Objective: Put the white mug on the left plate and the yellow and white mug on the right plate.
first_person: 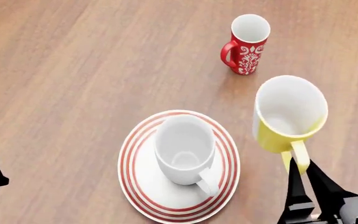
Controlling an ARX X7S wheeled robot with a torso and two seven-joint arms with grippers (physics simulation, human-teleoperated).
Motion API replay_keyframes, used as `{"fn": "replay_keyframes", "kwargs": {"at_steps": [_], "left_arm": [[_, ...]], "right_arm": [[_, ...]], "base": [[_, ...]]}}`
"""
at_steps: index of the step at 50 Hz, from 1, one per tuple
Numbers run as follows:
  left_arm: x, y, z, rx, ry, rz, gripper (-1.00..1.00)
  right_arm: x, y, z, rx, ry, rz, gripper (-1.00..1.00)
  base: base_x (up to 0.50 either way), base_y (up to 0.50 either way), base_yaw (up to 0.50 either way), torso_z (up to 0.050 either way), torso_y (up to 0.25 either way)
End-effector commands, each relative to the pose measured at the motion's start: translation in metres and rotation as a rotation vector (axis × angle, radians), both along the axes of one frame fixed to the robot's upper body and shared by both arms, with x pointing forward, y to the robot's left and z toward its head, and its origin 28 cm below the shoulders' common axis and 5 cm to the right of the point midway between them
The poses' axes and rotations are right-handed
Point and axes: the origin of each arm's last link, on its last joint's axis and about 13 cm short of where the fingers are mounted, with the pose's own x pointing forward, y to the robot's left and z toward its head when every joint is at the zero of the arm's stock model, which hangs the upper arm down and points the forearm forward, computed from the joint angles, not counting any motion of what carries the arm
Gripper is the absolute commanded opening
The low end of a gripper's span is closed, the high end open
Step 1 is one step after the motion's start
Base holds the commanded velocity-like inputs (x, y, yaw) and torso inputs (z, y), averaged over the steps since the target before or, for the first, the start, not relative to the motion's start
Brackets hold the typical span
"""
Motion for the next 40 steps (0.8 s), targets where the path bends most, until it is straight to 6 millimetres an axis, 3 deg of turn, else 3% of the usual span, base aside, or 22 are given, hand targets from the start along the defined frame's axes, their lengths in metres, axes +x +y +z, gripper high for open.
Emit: {"fn": "replay_keyframes", "kwargs": {"at_steps": [1,12,40], "left_arm": [[-0.001,0.0,0.001,0.0,-0.001,-0.001,1.0],[0.002,-0.001,0.0,-0.002,0.002,0.0,1.0],[0.002,-0.004,0.001,0.005,0.005,-0.006,1.0]], "right_arm": [[-0.034,-0.003,0.003,-0.013,-0.047,-0.012,-1.0],[-0.066,-0.008,-0.012,-0.04,-0.037,-0.037,-1.0],[-0.129,-0.015,-0.024,-0.011,-0.006,-0.096,-1.0]], "base": [[0.0,0.0,0.0,0.0,0.0],[0.0,0.0,0.0,0.0,0.001],[0.0,0.0,0.0,0.0,0.0]]}}
